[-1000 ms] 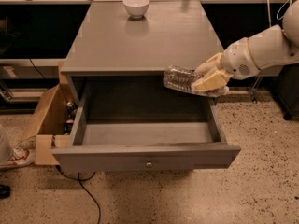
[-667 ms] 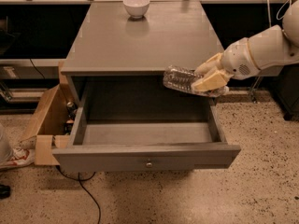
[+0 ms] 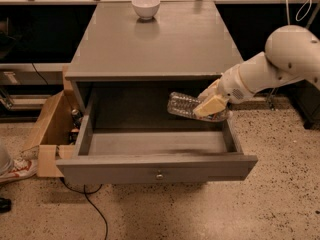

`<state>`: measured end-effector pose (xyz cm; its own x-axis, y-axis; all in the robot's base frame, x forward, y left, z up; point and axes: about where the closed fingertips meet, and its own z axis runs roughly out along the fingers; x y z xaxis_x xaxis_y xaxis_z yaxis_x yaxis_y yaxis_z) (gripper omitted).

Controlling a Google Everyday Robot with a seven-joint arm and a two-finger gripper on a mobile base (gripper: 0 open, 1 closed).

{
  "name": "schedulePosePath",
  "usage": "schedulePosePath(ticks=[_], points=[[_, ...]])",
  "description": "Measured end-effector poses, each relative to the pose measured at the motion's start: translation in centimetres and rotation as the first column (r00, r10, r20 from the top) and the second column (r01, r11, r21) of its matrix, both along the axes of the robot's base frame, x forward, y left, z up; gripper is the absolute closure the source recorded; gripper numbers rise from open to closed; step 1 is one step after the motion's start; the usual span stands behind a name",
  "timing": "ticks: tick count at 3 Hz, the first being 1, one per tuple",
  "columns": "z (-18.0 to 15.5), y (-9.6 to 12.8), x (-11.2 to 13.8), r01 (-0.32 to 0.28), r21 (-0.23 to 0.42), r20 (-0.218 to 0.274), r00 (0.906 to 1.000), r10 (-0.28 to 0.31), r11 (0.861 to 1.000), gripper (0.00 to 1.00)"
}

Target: Place water bottle into top drawer

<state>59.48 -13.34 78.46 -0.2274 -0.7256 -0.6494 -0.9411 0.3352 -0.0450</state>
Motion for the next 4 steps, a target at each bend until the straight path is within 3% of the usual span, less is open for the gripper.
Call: schedulePosePath(ticks=[2,3,4], points=[[-6.8,4.1,-0.2,0.018,-0.027,-0.075,0.997,-0.02,0.999,1.0],[-7.3,7.3,0.3,0.019,0.023,-0.061,0.998,-0.018,1.0,0.84],[-7.3,7.4,0.5,0.022,0.025,-0.055,0.9983,-0.02,0.999,0.6]])
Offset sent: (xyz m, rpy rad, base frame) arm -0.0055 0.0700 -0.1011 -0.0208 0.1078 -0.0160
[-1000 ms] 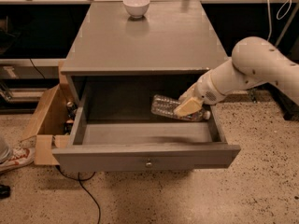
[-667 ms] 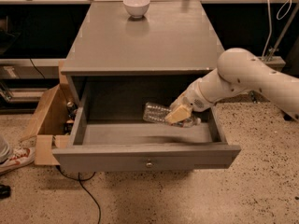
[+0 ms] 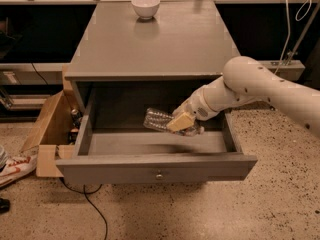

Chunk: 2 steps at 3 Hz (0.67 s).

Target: Place water bottle into top drawer

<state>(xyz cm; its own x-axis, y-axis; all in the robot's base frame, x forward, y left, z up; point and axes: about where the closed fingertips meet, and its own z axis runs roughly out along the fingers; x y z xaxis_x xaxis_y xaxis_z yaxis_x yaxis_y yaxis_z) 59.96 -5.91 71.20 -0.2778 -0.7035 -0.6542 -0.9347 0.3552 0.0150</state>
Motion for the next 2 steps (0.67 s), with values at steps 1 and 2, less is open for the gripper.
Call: schedulePosePath(ticks=[1,2], points=[[0.0,0.0,0.0,0.0,0.0,0.0,1.0,0.0,1.0,0.38],[0.0,0.0,0.0,0.0,0.0,0.0,1.0,0.0,1.0,0.14]])
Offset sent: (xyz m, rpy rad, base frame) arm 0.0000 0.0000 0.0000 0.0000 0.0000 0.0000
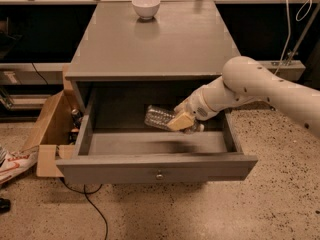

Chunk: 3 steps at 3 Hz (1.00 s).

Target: Place water bottle into top drawer

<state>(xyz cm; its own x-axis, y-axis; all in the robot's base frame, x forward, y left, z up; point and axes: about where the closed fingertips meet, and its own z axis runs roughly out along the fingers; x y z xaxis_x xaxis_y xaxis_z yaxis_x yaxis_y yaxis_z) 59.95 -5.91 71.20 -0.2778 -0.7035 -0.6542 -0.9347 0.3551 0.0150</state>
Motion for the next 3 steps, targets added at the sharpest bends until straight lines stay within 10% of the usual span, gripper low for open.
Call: schedulePosePath(ticks=[2,3], points=[[4.2,-3.8,0.2,0.037,0.061,0.118,0.9921,-0.044,0.997,0.0],[8.6,-8.2,-0.4,0.106,0.114,0.205,0.9703,-0.128,0.988,0.0]])
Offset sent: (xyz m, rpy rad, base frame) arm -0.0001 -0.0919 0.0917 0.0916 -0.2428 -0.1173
